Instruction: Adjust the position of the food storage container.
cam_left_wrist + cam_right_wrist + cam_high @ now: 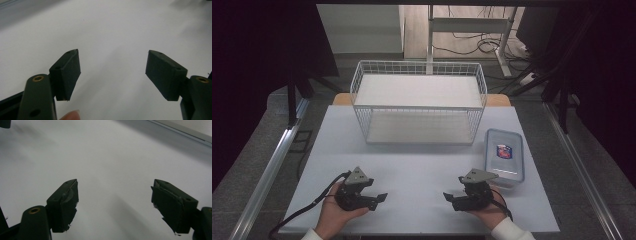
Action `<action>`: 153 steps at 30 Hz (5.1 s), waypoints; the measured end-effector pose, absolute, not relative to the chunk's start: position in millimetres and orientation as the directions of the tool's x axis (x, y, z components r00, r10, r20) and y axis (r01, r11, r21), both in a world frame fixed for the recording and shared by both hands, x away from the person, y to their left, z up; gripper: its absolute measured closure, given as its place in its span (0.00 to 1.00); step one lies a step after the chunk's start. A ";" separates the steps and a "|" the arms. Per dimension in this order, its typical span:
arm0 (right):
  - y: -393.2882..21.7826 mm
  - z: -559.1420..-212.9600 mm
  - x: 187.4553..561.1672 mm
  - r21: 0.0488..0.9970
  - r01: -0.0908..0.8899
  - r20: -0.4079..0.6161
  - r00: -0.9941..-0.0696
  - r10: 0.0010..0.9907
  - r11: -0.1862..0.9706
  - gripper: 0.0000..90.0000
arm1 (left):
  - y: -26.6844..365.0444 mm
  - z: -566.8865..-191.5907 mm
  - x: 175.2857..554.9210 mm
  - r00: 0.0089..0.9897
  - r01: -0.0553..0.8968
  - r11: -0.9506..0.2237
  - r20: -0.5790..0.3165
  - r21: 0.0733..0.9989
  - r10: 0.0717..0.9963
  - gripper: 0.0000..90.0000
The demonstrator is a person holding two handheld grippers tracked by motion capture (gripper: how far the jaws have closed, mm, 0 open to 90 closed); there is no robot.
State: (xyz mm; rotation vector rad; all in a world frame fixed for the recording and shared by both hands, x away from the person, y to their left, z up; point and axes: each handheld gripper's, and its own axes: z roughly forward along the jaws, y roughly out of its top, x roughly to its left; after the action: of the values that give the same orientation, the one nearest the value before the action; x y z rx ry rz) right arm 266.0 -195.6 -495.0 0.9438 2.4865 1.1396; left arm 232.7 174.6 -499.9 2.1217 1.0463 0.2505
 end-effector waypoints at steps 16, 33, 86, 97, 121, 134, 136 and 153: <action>-192.4 -488.5 267.2 0.750 0.426 0.032 -0.787 0.616 0.506 0.29 | 174.6 -499.4 229.4 0.648 0.591 -0.381 -0.137 0.711 0.749 0.29; -211.2 -442.7 275.0 0.758 0.398 -0.030 -0.770 0.637 0.517 0.36 | 176.5 -494.5 227.3 0.643 0.576 -0.358 -0.137 0.735 0.754 0.29; -318.8 -438.4 494.6 0.522 0.667 -0.123 -0.558 0.821 0.532 0.99 | 173.2 -501.2 228.5 0.671 0.574 -0.409 -0.122 0.710 0.731 0.28; -311.9 -438.1 487.5 0.489 0.648 -0.146 -0.599 0.787 0.584 0.99 | 172.7 -501.8 228.3 0.674 0.577 -0.416 -0.123 0.703 0.728 0.28; -273.2 -455.6 436.1 0.411 0.570 -0.111 -0.743 0.660 0.711 0.99 | 173.5 -500.7 228.6 0.673 0.581 -0.404 -0.138 0.706 0.726 0.28; -340.4 -415.8 386.4 0.558 0.626 -0.162 -0.561 0.812 0.544 0.99 | 173.4 -500.0 226.9 0.672 0.580 -0.402 -0.137 0.708 0.728 0.28; -355.8 -419.1 374.4 0.535 0.659 -0.160 -0.535 0.830 0.528 0.99 | 173.4 -499.8 227.4 0.670 0.582 -0.399 -0.139 0.708 0.729 0.28; -336.4 -446.0 372.4 0.366 0.716 -0.158 -0.581 0.798 0.594 0.99 | 173.0 -500.6 228.8 0.666 0.587 -0.399 -0.139 0.704 0.733 0.28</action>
State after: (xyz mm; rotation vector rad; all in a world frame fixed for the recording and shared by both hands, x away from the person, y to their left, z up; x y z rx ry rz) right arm 372.4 -336.4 -446.0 1.2334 2.5196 0.3787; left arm 228.8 173.0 -500.6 2.1243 1.0155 0.2471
